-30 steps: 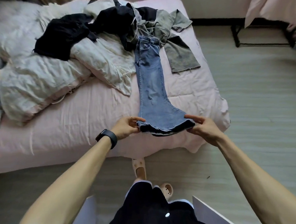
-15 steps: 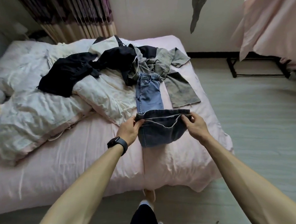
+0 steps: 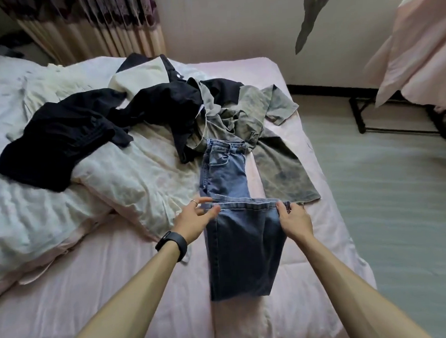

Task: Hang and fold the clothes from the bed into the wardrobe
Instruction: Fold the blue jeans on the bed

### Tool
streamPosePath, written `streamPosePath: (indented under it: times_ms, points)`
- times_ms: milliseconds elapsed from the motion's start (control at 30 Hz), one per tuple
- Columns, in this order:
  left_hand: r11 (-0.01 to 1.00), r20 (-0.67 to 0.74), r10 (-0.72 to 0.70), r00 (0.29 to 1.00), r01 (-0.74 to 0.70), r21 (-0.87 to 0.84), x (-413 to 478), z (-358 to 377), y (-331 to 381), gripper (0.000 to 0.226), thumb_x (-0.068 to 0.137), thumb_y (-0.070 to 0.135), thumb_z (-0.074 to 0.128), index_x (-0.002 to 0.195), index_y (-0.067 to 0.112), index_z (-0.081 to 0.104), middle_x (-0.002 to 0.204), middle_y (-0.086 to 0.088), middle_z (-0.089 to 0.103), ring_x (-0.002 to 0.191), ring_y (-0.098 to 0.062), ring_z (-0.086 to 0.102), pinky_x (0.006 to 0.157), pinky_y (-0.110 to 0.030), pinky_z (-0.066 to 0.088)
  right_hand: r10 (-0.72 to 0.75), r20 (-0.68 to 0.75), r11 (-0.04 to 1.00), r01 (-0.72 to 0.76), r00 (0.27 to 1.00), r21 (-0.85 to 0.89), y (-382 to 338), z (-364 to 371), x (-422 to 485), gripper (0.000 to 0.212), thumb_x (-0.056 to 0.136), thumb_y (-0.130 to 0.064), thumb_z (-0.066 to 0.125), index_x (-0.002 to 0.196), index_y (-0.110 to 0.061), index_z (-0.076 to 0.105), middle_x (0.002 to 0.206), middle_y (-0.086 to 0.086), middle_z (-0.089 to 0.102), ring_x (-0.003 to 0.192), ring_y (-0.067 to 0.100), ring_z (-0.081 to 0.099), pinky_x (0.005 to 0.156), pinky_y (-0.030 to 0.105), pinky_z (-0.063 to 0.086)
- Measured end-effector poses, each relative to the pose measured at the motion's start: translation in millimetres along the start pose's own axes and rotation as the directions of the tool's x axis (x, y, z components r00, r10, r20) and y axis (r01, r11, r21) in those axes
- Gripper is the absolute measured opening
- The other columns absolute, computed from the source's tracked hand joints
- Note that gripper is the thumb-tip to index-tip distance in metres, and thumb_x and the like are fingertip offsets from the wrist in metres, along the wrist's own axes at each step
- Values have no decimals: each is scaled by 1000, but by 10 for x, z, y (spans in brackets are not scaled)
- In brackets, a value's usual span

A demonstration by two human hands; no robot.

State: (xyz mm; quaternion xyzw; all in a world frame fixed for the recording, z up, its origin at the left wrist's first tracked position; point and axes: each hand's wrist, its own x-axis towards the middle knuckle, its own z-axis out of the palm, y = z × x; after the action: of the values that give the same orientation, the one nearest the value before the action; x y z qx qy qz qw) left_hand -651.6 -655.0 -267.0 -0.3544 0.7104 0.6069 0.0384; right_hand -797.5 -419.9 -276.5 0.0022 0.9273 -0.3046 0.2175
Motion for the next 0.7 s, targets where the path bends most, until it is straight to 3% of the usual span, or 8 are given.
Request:
streamPosePath:
  times_ms: [100, 233, 367, 567, 700]
  points:
    - [997, -13, -50, 999, 50, 58, 395, -5, -47, 43, 88, 32, 75, 125, 29, 52, 95, 2, 75, 95, -14, 70, 91, -30, 50, -3, 36, 998, 1, 999, 56, -70, 99, 395, 30, 101, -39, 52, 103, -11, 64, 110, 12, 70, 107, 34, 61, 80, 33, 39]
    - [988, -187, -40, 981, 67, 140, 961, -86, 10, 22, 89, 39, 72, 105, 24, 70, 94, 4, 75, 97, -12, 70, 89, -28, 52, -81, 47, 993, 76, 996, 92, -287, 180, 895, 15, 98, -36, 58, 96, -22, 62, 92, -2, 68, 98, 26, 64, 76, 30, 38]
    - [979, -329, 48, 943, 22, 205, 1669, -84, 171, 12, 92, 44, 66, 92, 33, 70, 79, 16, 69, 88, -11, 68, 78, -26, 49, -131, -5, 988, 131, 991, 76, -583, 422, 1605, 28, 101, -46, 49, 94, -20, 58, 102, 10, 71, 100, 36, 62, 75, 34, 37]
    - [926, -476, 195, 857, -1, 378, 3006, -87, 156, 19, 96, 51, 55, 96, 36, 67, 87, 11, 71, 88, -19, 66, 73, -31, 52, -186, -65, 975, 193, 980, 114, -897, 1098, 2901, 25, 102, -44, 48, 94, -21, 54, 107, 13, 69, 104, 38, 61, 75, 35, 37]
    - [746, -506, 154, 849, 236, 623, 3536, -10, -59, 35, 99, 56, 39, 110, 33, 63, 109, -8, 69, 102, -35, 63, 74, -36, 43, -113, -50, 992, 109, 992, -67, -885, 1533, 3412, 43, 100, -54, 42, 112, -16, 58, 120, 21, 65, 112, 41, 60, 87, 44, 46]
